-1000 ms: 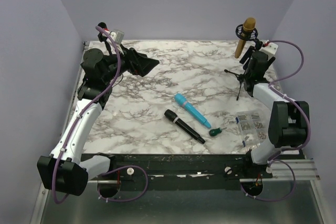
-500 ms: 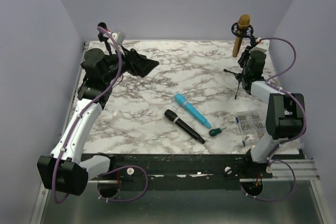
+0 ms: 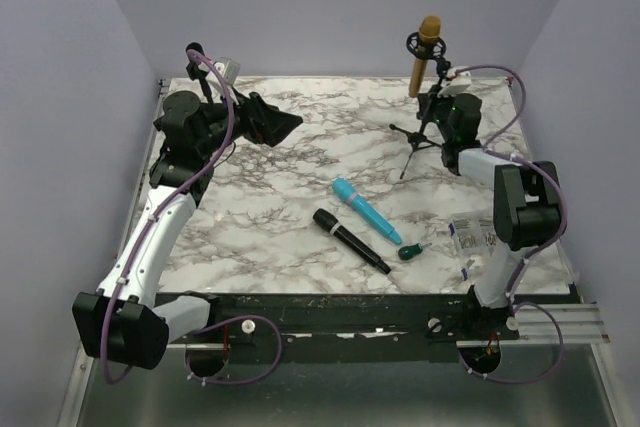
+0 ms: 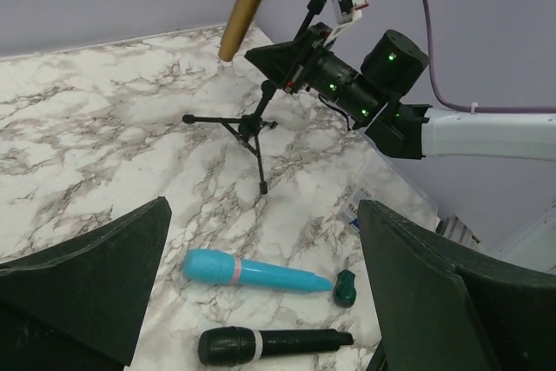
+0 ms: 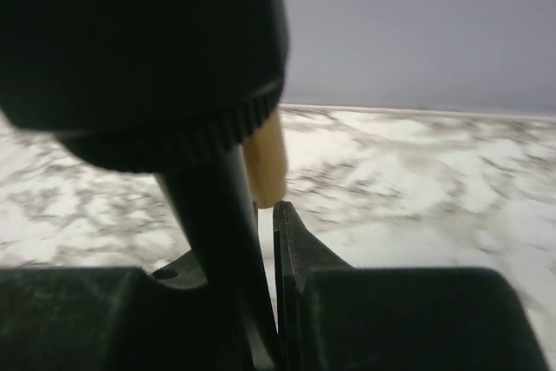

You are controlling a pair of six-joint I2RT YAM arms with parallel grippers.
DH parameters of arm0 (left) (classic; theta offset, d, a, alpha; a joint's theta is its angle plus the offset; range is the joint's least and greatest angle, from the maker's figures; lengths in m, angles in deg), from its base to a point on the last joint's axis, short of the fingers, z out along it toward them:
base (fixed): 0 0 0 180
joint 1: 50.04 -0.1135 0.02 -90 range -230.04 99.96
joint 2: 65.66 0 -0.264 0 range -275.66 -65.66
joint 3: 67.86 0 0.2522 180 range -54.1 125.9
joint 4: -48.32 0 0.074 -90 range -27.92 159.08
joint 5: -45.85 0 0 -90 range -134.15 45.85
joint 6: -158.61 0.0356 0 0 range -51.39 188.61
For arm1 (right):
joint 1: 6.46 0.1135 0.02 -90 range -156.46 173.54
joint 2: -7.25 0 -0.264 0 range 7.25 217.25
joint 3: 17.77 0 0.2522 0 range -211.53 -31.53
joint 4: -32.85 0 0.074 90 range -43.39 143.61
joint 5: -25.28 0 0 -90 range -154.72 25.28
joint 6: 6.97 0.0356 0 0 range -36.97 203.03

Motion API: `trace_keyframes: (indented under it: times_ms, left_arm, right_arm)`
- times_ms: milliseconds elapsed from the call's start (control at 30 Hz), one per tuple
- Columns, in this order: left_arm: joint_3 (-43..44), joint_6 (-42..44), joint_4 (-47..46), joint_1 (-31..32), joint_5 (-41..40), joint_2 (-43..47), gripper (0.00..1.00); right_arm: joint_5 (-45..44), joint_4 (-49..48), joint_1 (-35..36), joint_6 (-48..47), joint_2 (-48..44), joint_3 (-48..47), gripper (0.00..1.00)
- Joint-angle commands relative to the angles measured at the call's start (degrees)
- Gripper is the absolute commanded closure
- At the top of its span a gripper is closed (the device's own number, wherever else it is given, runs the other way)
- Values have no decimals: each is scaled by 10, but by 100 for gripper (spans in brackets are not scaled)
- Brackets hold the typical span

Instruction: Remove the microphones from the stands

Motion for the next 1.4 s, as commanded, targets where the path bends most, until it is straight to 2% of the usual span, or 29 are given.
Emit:
trace_keyframes:
  times_ms: [0, 233, 367, 533, 667, 833, 1200, 1367]
  left_arm:
    - [10, 8, -5, -3, -7, -6, 10]
    - [10, 11, -2, -11, -9, -12, 10]
    - [10, 11, -2, -16, -9, -11, 10]
    - [8, -1, -12, -25, 0, -18, 10]
    - [8, -5, -12, -28, 1, -22, 10]
    - [6, -11, -17, -32, 5, -25, 10]
    - [2, -18, -18, -41, -2, -24, 11]
    - [-3, -24, -20, -48, -9, -18, 11]
  right_arm:
    - [99, 3, 70, 25, 56, -53, 97]
    - [182, 36, 133, -24, 138, -156, 99]
    - [165, 72, 166, -59, 156, -187, 99]
    - [130, 52, 191, -52, 157, -182, 99]
    - [70, 5, 204, 13, 157, -167, 99]
    - [-46, -54, 241, 74, 157, -148, 99]
    - [-357, -81, 371, 49, 220, -202, 99]
    - [-420, -67, 405, 40, 243, -226, 99]
